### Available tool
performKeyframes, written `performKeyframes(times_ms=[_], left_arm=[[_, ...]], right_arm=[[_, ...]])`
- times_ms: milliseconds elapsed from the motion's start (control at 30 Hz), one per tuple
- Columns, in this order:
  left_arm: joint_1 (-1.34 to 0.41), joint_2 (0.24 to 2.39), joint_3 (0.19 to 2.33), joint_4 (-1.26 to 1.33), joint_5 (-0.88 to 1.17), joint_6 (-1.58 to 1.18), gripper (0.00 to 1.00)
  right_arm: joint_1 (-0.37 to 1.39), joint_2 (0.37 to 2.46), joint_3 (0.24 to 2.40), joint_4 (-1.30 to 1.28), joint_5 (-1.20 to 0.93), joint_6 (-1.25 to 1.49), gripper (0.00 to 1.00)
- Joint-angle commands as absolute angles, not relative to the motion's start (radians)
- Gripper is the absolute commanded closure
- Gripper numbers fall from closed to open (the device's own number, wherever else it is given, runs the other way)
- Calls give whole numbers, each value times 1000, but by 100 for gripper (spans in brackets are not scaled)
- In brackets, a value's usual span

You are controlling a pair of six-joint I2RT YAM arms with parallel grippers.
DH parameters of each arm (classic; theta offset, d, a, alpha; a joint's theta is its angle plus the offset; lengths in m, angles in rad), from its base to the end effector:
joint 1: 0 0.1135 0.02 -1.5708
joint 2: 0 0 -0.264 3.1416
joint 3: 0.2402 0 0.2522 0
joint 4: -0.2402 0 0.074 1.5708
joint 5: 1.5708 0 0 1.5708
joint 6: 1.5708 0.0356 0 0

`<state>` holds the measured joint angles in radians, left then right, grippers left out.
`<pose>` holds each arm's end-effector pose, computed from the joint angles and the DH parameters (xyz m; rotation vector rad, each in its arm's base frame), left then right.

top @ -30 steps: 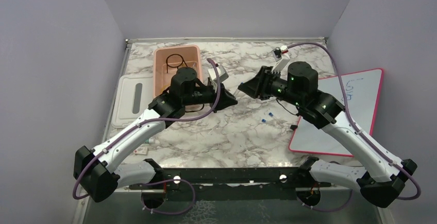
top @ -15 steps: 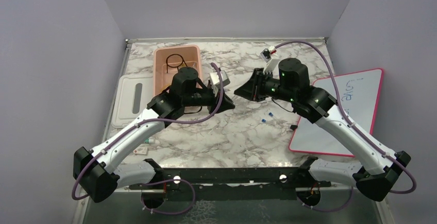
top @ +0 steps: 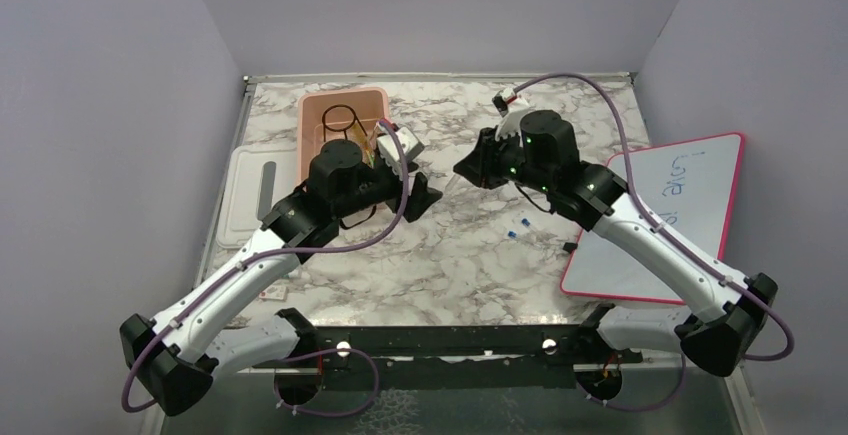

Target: Organize the chemistry lab equipment

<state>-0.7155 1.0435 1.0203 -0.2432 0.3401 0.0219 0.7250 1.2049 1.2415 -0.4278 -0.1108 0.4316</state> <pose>0.1712 -0.1646 0.3676 0.9078 1.6652 -0.7918 0.1989 0.1815 0.3872 -0.3769 2.0277 0.8497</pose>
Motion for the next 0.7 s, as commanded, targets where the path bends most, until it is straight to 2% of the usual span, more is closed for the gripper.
performKeyframes(times_ms=[0,300,467,667], left_arm=[[-718,972,967,-167,58,-106,25],[-718,850,936,-201,-206,-223,26],[-716,824,899,-226,-267,-247,26],[-716,815,907,-246,-310,-257,31]], right_arm=[[726,1282,1196,-264,80,253,91],[752,1508,1078,42,147,136,93],[801,1630,1054,168,148,81,93],[810,1689,1048,197,92,71,94]])
